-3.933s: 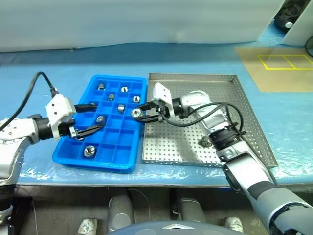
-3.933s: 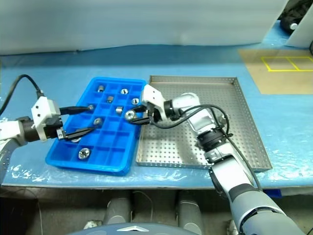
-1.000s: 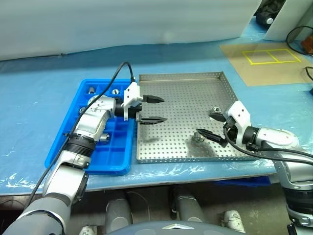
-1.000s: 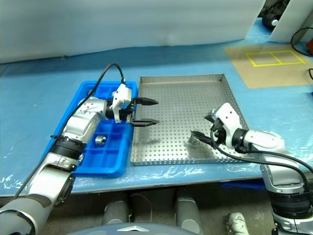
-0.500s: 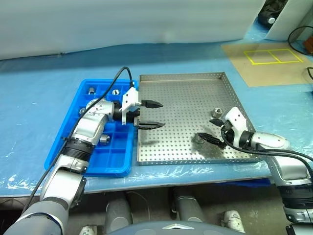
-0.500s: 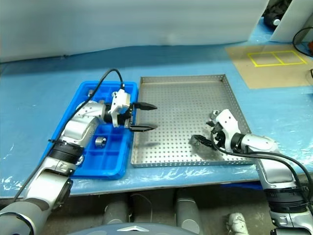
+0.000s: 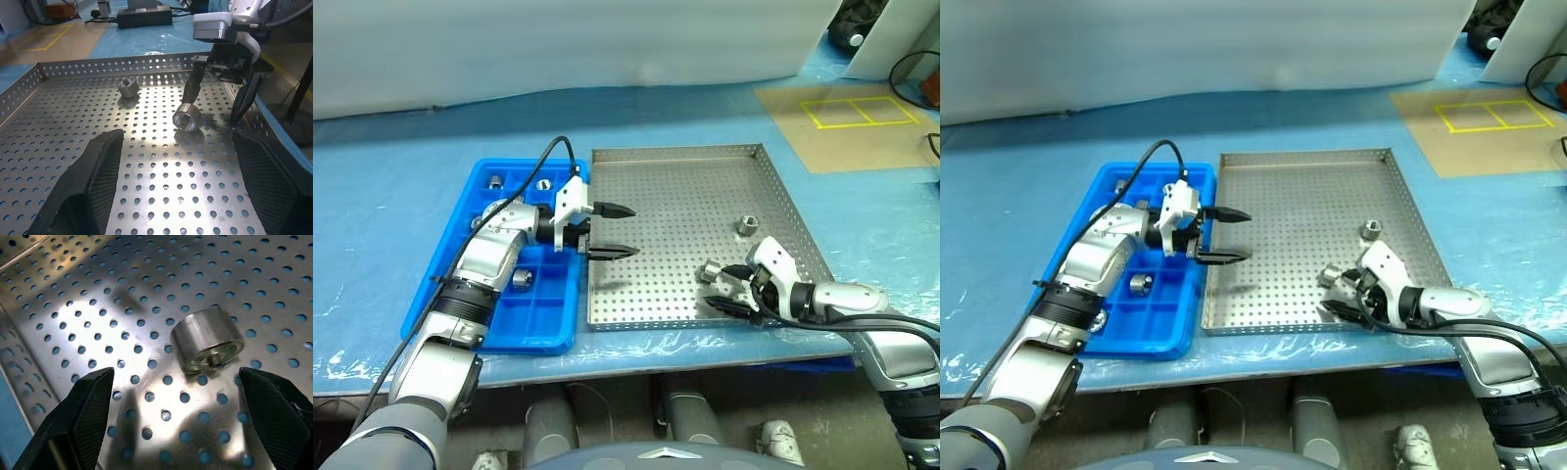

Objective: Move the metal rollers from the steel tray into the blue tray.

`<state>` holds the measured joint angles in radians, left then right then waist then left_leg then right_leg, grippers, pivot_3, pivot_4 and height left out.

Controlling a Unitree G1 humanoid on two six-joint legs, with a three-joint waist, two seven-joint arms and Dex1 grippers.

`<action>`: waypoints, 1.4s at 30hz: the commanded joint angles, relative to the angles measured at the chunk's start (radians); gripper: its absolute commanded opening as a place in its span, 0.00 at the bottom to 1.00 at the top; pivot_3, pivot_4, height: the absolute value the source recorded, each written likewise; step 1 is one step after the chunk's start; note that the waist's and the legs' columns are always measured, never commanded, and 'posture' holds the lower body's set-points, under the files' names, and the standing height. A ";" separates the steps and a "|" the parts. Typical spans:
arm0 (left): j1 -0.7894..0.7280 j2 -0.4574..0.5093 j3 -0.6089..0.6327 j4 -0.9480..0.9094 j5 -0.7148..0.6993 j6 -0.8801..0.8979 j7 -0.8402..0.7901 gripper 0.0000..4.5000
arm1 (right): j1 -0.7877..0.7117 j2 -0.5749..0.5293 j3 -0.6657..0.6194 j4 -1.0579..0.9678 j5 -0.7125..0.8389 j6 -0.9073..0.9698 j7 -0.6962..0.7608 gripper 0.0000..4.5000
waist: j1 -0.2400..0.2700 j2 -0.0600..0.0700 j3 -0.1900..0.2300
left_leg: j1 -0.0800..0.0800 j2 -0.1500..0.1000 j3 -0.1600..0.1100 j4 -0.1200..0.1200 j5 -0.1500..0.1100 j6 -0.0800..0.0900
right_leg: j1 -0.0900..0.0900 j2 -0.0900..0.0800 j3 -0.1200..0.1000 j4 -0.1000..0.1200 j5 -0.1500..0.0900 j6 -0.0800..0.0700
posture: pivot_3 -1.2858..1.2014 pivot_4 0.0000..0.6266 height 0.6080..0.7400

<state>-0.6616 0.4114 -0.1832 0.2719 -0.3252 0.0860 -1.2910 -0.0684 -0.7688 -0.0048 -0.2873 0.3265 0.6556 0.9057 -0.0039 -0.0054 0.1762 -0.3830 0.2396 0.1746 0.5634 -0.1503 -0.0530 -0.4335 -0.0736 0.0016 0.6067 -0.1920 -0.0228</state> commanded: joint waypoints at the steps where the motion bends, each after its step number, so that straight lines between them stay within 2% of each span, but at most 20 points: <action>1: -0.003 0.008 0.016 -0.026 0.004 -0.010 0.007 0.83 | -0.003 0.000 0.028 0.008 -0.028 -0.036 -0.010 0.94 | 0.001 0.000 0.000 | 0.000 0.000 0.000 0.000 0.000 0.000 | 0.000 0.000 0.000 0.000 -0.001 0.002 | 0.39 0.24 1.00; 11: 0.002 0.016 0.022 -0.021 0.016 -0.020 0.022 0.83 | -0.060 0.035 0.042 0.087 -0.074 -0.097 -0.058 0.94 | 0.001 0.000 0.000 | -0.001 -0.001 0.000 0.000 0.000 0.000 | 0.000 0.000 0.000 0.000 -0.001 0.002 | 0.39 0.24 1.00; 19: 0.000 0.015 0.024 -0.017 0.017 -0.021 0.033 0.83 | -0.140 0.147 0.008 0.150 -0.117 -0.143 -0.205 0.94 | -0.002 0.000 0.000 | -0.001 -0.001 0.000 0.000 0.000 0.000 | -0.002 0.000 0.000 0.000 -0.001 0.001 | 0.39 0.24 1.00; 25: 0.000 0.013 0.022 -0.020 0.018 -0.020 0.039 0.83 | -0.177 0.193 0.010 0.162 -0.128 -0.158 -0.264 0.94 | -0.001 0.000 0.000 | -0.002 -0.001 0.000 -0.001 0.000 0.000 | -0.003 0.000 0.000 0.000 0.000 -0.001 | 0.39 0.24 1.00; 36: 0.001 0.016 0.022 -0.027 0.017 -0.019 0.043 0.83 | -0.184 0.237 0.024 0.167 -0.146 -0.185 -0.286 0.94 | 0.000 0.000 0.000 | -0.002 -0.001 0.000 -0.001 0.000 -0.001 | -0.003 0.000 0.001 0.000 0.000 -0.001 | 0.40 0.24 1.00; 42: 0.002 0.013 0.020 -0.028 0.019 -0.021 0.054 0.83 | -0.188 0.256 0.038 0.185 -0.181 -0.207 -0.320 0.51 | -0.001 0.000 0.000 | -0.002 -0.001 0.000 -0.002 0.000 -0.001 | -0.003 0.000 0.000 0.000 0.000 -0.001 | 0.39 0.24 1.00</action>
<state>-0.6585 0.4197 -0.1825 0.2724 -0.3050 0.0777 -1.2400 -0.2429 -0.5159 0.0328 -0.0912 0.1550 0.4726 0.5951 -0.0045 -0.0053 0.1763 -0.3848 0.2389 0.1749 0.5618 -0.1500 -0.0535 -0.4362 -0.0738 0.0021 0.6067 -0.1916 -0.0235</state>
